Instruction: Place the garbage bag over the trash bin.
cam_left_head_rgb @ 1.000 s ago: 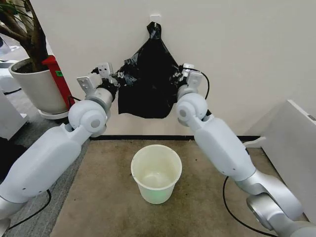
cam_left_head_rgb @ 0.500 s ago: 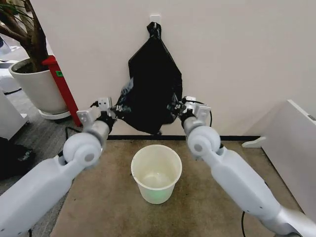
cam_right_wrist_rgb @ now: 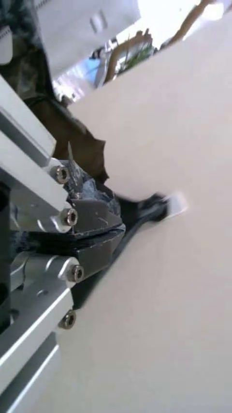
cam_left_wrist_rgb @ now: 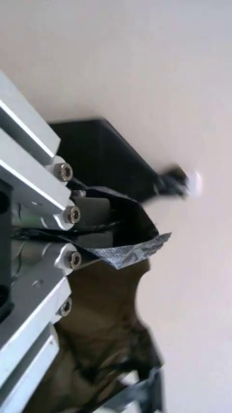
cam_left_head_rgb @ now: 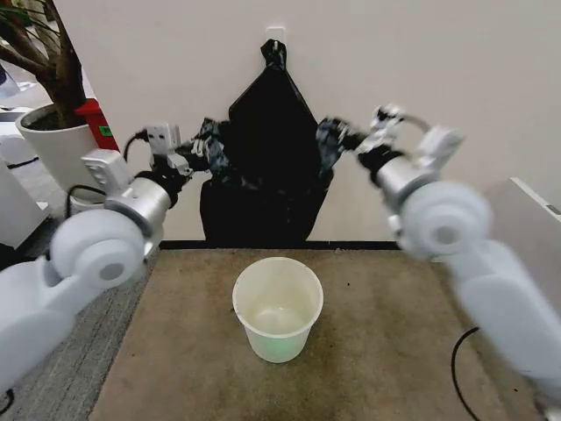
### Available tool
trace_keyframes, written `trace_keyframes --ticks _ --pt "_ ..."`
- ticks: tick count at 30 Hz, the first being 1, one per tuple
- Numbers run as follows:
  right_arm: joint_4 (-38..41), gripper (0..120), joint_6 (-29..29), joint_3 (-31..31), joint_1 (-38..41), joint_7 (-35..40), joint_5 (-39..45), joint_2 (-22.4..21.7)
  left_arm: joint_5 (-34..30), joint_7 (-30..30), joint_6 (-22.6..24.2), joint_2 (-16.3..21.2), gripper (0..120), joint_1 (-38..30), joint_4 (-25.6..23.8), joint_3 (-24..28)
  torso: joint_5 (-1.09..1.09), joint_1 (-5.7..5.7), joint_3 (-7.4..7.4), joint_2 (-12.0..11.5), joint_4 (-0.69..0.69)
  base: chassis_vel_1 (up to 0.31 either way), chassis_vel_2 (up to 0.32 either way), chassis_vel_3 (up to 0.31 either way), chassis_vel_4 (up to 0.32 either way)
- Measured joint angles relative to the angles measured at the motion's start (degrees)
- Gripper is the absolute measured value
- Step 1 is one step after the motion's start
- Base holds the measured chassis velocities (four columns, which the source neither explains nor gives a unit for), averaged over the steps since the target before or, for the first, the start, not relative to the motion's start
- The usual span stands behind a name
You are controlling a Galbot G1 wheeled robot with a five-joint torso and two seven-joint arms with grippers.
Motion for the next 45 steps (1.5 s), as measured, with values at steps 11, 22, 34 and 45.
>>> trace_keyframes --ticks 11,22,34,45 --pt "9.00 0 3.57 6.23 -0.02 -0.32 12.97 -9.08 -2.75 3.15 -2.69 3.19 0 -0.90 -6.23 -0.16 -0.01 0.00 0.00 0.00 0.00 0.000 0.000 0.000 0.000" --pt "10.54 0 3.92 5.25 -11.66 -4.72 7.38 -6.26 2.85 3.42 -2.78 3.19 0 12.83 -7.64 -1.03 -0.01 0.00 0.01 -0.01 0.01 0.000 0.000 0.000 0.000" --pt "12.18 0 3.68 1.95 -22.06 -5.52 6.49 -1.63 11.90 3.49 -3.13 1.04 0 23.40 -6.14 -1.57 -0.02 0.00 0.01 -0.01 0.00 0.000 0.000 0.000 0.000" --pt "13.46 0 5.09 2.79 -25.00 -5.96 9.73 -2.67 18.14 3.57 -4.44 0.42 0 33.28 -7.70 -5.77 -0.02 0.00 0.01 -0.01 0.00 0.000 0.000 0.000 0.000"
